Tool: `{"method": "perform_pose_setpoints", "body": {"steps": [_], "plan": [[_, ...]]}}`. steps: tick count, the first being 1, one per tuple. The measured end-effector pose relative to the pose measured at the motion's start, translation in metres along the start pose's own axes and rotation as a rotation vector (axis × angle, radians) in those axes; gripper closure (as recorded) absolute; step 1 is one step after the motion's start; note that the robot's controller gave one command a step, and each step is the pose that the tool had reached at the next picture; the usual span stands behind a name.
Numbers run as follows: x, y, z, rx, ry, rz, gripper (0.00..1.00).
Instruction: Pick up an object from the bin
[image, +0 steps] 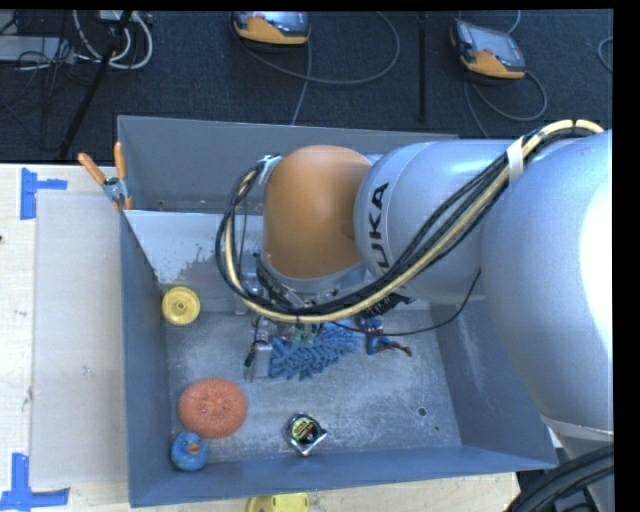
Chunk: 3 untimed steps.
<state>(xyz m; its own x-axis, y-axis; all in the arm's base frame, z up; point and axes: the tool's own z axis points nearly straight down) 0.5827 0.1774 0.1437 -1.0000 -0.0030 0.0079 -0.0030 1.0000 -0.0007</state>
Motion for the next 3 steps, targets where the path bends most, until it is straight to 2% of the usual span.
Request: {"method": "perform_pose_setpoints", "body": {"steps": [1, 2, 3], "plan": [[0.000, 0.000, -0.002, 0.000, -0.001, 0.001, 0.00], [0.006, -0.002, -0.013, 0.001, -0.004, -0.061, 0.00], [-0.007, -0.030, 0.005, -0.003, -0.021, -0.184, 0.00]]}}
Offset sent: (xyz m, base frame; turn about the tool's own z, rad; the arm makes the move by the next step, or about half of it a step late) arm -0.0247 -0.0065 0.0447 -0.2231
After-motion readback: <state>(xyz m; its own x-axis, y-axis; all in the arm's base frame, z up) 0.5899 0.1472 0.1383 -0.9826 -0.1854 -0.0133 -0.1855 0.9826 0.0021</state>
